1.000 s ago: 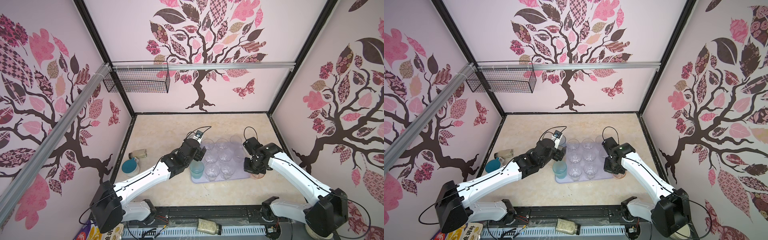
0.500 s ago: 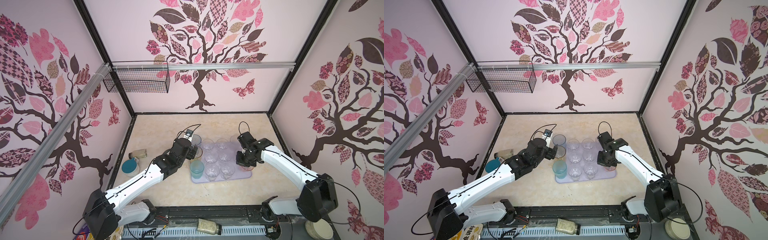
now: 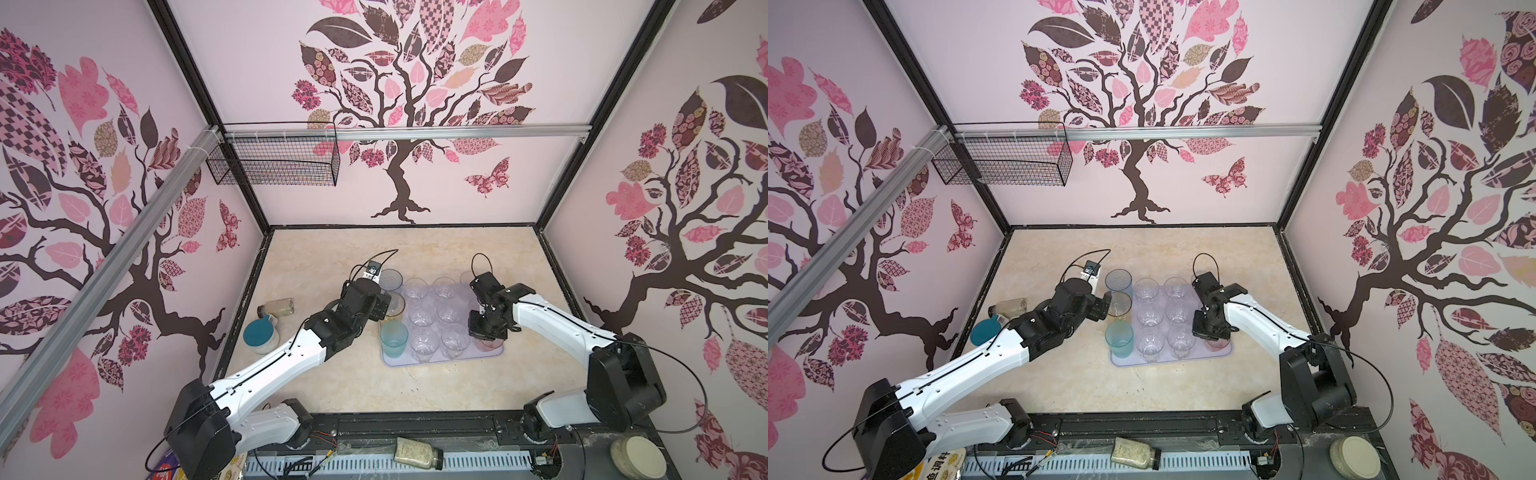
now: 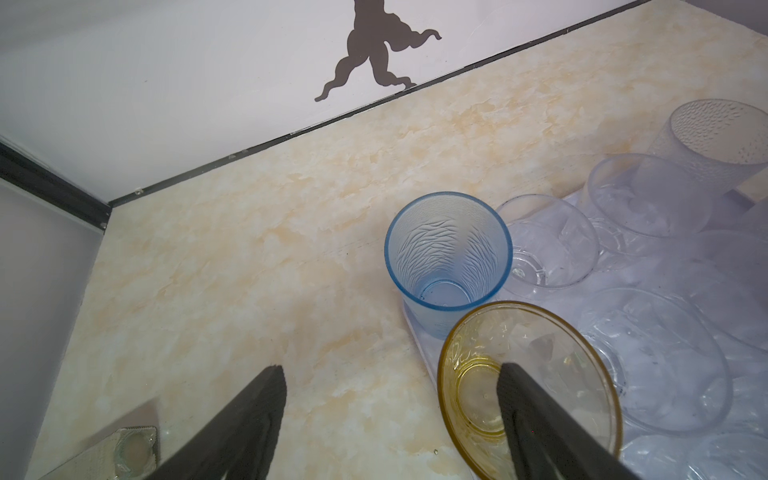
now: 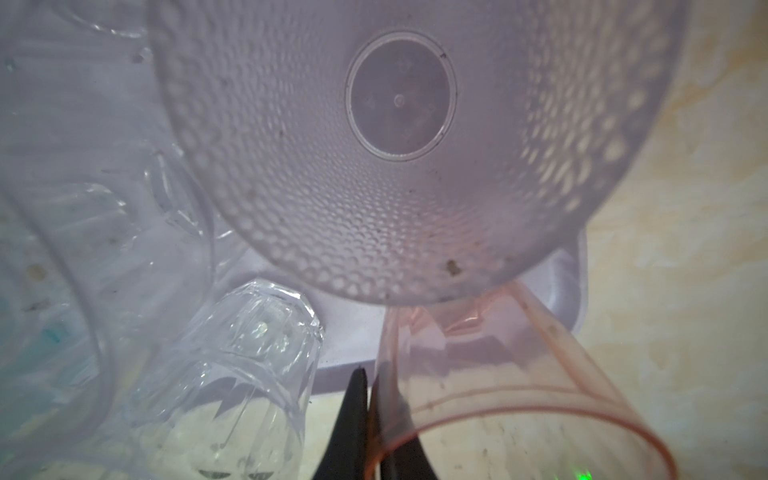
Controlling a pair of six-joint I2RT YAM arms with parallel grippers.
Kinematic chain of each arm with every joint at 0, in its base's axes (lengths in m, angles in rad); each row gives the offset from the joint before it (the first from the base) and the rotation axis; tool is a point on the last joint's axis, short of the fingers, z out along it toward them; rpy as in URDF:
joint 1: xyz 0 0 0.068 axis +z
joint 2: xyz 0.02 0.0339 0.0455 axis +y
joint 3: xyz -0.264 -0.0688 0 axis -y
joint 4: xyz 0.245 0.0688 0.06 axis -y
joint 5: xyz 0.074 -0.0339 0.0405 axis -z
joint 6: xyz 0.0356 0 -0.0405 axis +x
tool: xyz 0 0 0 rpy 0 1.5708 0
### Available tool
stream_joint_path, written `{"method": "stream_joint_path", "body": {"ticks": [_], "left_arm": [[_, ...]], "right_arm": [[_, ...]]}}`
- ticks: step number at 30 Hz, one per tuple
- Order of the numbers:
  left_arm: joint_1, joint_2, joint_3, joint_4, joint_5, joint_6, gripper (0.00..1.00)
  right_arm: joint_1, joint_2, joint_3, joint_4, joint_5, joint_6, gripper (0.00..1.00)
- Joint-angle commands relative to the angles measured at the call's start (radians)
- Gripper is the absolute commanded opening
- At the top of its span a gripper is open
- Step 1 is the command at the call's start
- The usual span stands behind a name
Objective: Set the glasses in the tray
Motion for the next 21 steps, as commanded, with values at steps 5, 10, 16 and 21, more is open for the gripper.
{"method": "stream_joint_path", "body": {"ticks": [5, 10, 16, 21], "left_arm": [[0.005, 0.012, -0.012, 0.0, -0.01, -0.015, 0.83], [0.005, 0.011, -0.011, -0.003, -0.011, -0.02, 0.83], [0.006, -0.008, -0.017, -0.018, -0.022, -0.016, 0.83], [0.014, -0.041, -0.022, -0.043, -0.034, -0.012, 0.84]], "right_arm": [[0.006, 0.024, 0.001, 0.005, 0.012, -0.011, 0.11], [0.006, 0.016, 0.03, -0.025, 0.024, -0.02, 0.19], [0.006, -0.009, 0.117, -0.137, 0.07, -0.075, 0.24], [0.004, -0.044, 0.223, -0.212, 0.094, -0.098, 0.32]]}}
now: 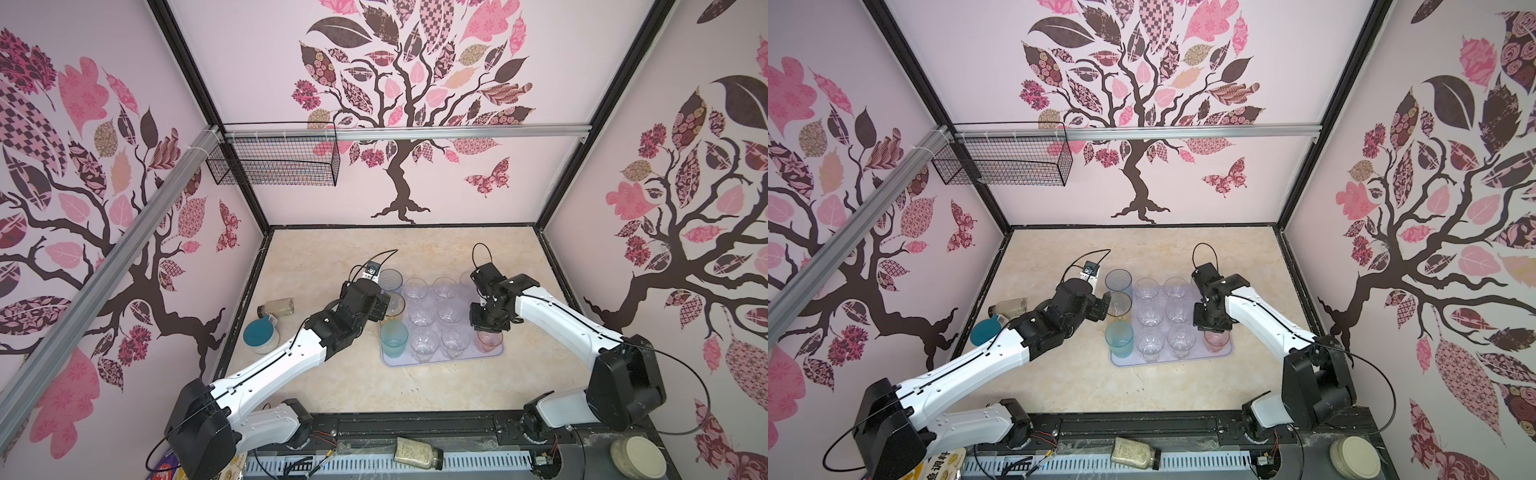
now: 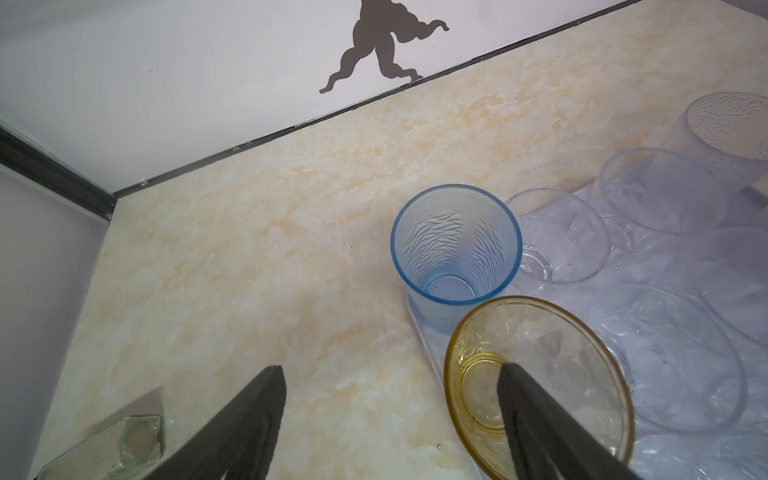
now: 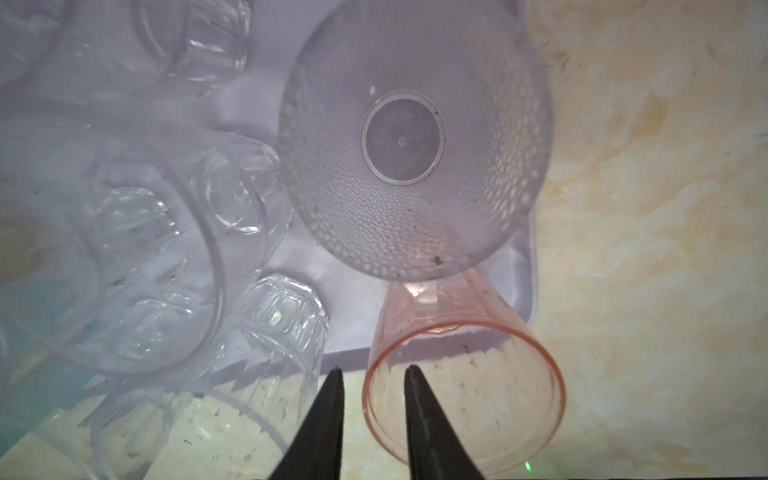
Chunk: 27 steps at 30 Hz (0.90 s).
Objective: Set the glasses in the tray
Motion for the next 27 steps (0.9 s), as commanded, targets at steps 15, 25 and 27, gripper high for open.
{"method": "stream_joint_path", "body": {"ticks": [15, 25, 27], "left_arm": [[0.38, -0.261, -0.233, 0.256, -0.079, -0.226, 0.88], [0.413, 0.03, -0.255, 0.575, -0.527, -0.139, 0.85], [0.413, 0.065, -0.273, 0.597, -0.55, -0.129, 0.85]], "right_arm": [[-0.277, -0.318, -0.212, 0.812, 0.509, -0.028, 0.78], [-0.281, -0.283, -0.598, 1.335, 0.699, -0.256, 0.85], [-0.281, -0.29, -0.654, 1.395, 0.701, -0.284, 0.84]]}}
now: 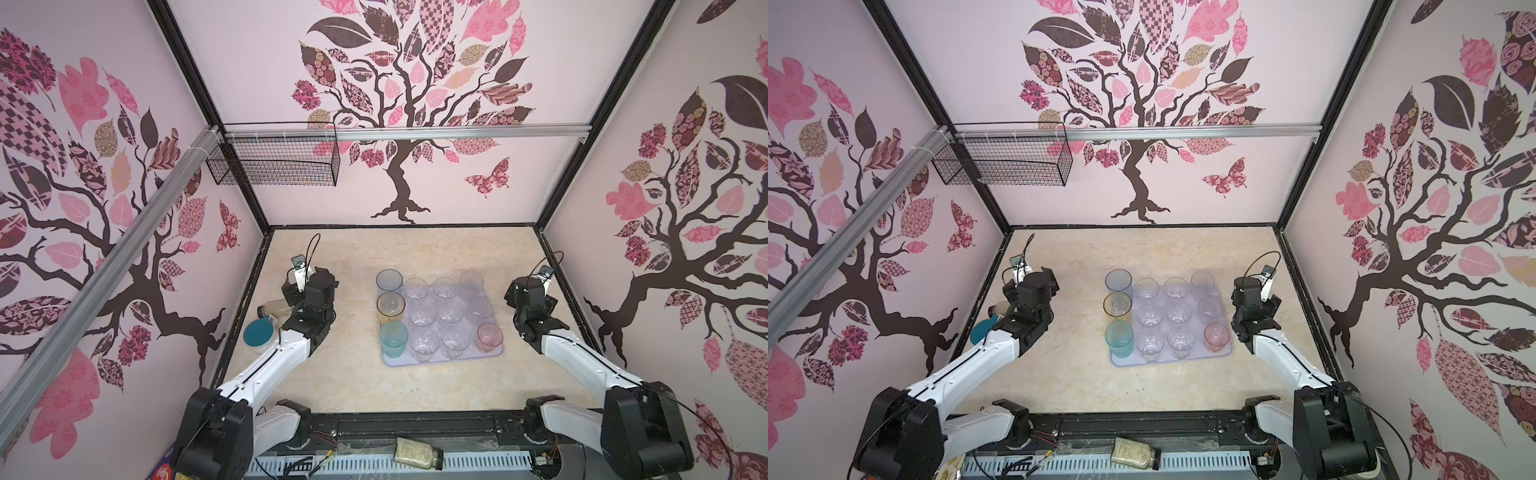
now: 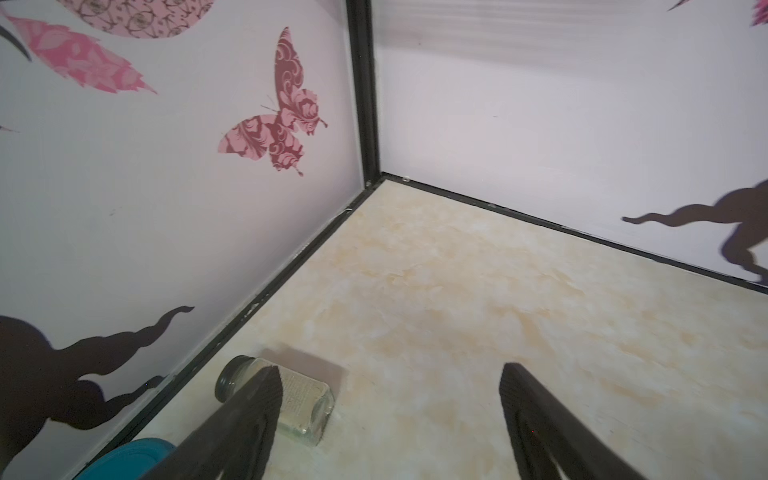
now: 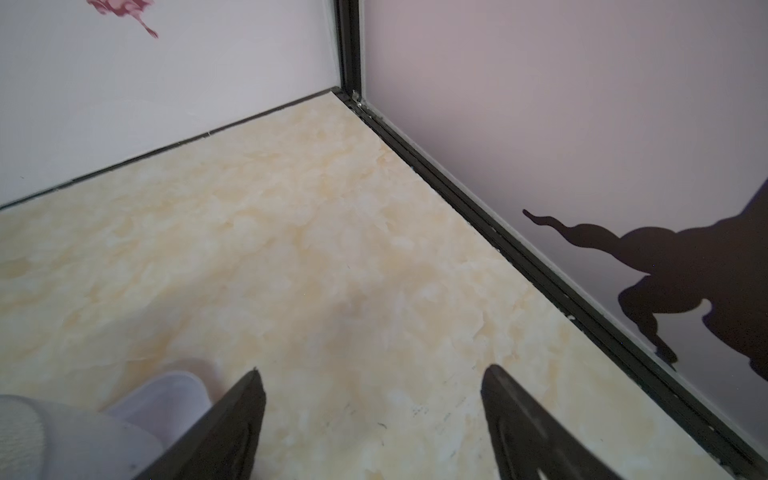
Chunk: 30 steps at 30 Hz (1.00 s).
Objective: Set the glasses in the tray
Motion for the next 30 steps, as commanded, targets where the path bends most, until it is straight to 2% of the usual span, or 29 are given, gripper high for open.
{"method": "stream_joint_path", "body": {"ticks": [1, 5, 7, 9, 13, 16, 20, 23, 25, 30], "left_arm": [[0.006, 0.036, -0.051, 0.117, -0.141, 0.042, 0.85], [0.018, 0.103, -0.105, 0.278, -0.183, 0.207, 0.86], [0.033, 0.158, -0.111, 0.329, -0.171, 0.236, 0.87], [0.063, 0.201, -0.128, 0.366, -0.13, 0.219, 0.87], [0.141, 0.223, -0.199, 0.474, 0.027, 0.138, 0.87], [0.168, 0.25, -0.212, 0.561, 0.084, 0.175, 0.86], [0.177, 0.326, -0.217, 0.669, 0.171, 0.232, 0.86], [0.182, 0.319, -0.19, 0.588, 0.257, 0.245, 0.85], [0.185, 0.32, -0.204, 0.621, 0.321, 0.271, 0.84], [0.199, 0.318, -0.192, 0.589, 0.365, 0.267, 0.84]], "right_arm": [[0.001, -0.021, -0.067, 0.248, 0.081, -0.097, 0.84], [0.002, 0.034, -0.122, 0.391, 0.083, -0.1, 0.84], [0.001, 0.081, -0.123, 0.438, 0.055, -0.111, 0.83], [0.002, 0.119, -0.119, 0.474, 0.059, -0.125, 0.83], [0.001, 0.201, -0.146, 0.608, 0.038, -0.145, 0.83], [0.001, 0.243, -0.184, 0.763, -0.001, -0.18, 0.83], [-0.002, 0.287, -0.207, 0.846, -0.045, -0.156, 0.83], [-0.003, 0.331, -0.244, 0.999, -0.059, -0.19, 0.83], [-0.003, 0.307, -0.253, 0.978, -0.067, -0.175, 0.85], [-0.008, 0.31, -0.232, 0.931, -0.088, -0.174, 0.91]]}}
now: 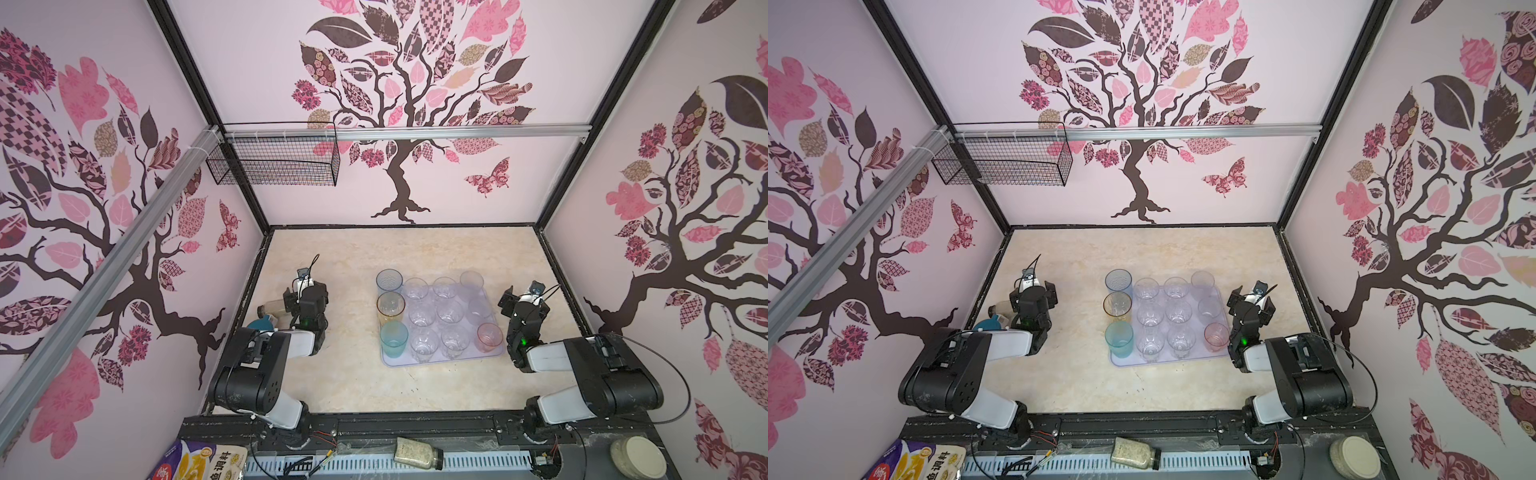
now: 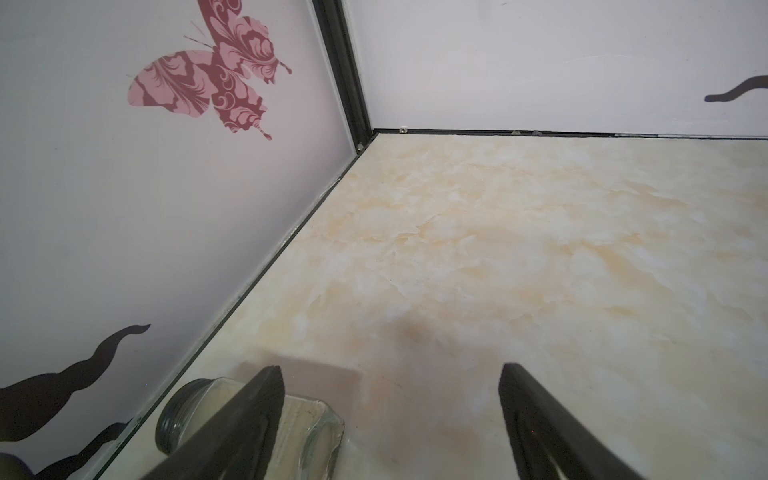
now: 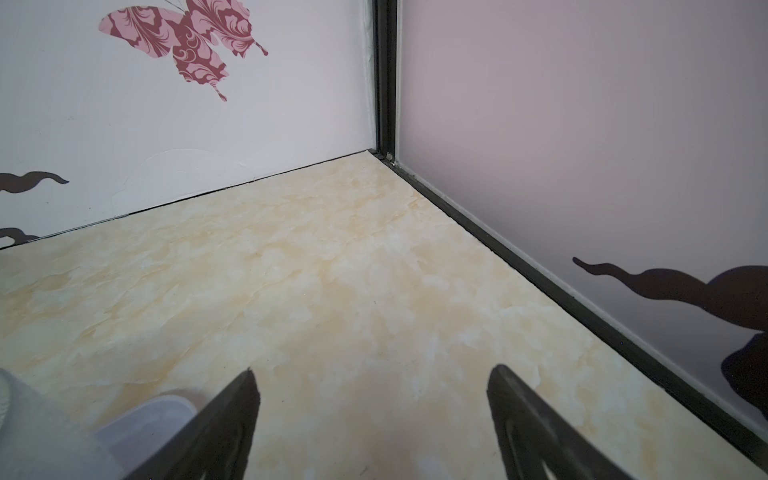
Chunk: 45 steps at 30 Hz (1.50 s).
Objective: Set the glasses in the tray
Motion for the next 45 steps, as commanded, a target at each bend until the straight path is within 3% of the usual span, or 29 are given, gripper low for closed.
{"method": "stream_joint_path", "body": {"ticks": [1, 4, 5, 6, 8, 10, 11, 12, 14, 18, 45], "left_arm": [[0.011, -0.004, 0.009, 0.014, 0.069, 0.018, 0.84], [0.041, -0.006, 0.009, 0.0, 0.124, -0.001, 0.83], [0.059, -0.011, 0.002, 0.005, 0.162, -0.011, 0.86], [0.086, -0.015, -0.01, 0.017, 0.221, -0.028, 0.95], [0.133, 0.007, -0.059, 0.1, 0.291, -0.064, 0.98], [0.133, 0.052, -0.086, 0.237, 0.284, -0.051, 0.98], [0.134, 0.024, -0.076, 0.165, 0.285, -0.058, 0.98], [0.136, 0.011, -0.069, 0.116, 0.293, -0.065, 0.98], [0.137, 0.044, -0.083, 0.211, 0.289, -0.056, 0.98], [0.141, 0.027, -0.077, 0.164, 0.292, -0.063, 0.98], [0.138, 0.019, -0.075, 0.148, 0.292, -0.064, 0.98]], "right_arm": [[-0.007, 0.012, 0.034, 0.019, -0.037, -0.014, 0.92], [-0.011, 0.026, 0.047, 0.01, -0.087, -0.032, 0.95], [-0.013, 0.029, 0.048, 0.012, -0.093, -0.032, 0.96], [-0.016, 0.028, 0.05, 0.006, -0.106, -0.032, 0.96], [-0.028, 0.033, 0.054, -0.006, -0.176, -0.039, 0.99], [-0.056, 0.094, 0.03, 0.085, -0.238, -0.032, 0.99], [-0.065, 0.134, 0.0, 0.218, -0.245, -0.042, 1.0], [-0.067, 0.121, -0.003, 0.205, -0.245, -0.035, 0.99], [-0.07, 0.059, 0.032, 0.028, -0.256, -0.013, 0.99], [-0.071, 0.108, -0.004, 0.179, -0.248, -0.03, 1.0], [-0.064, 0.093, 0.037, 0.081, -0.254, -0.034, 0.99]]}}
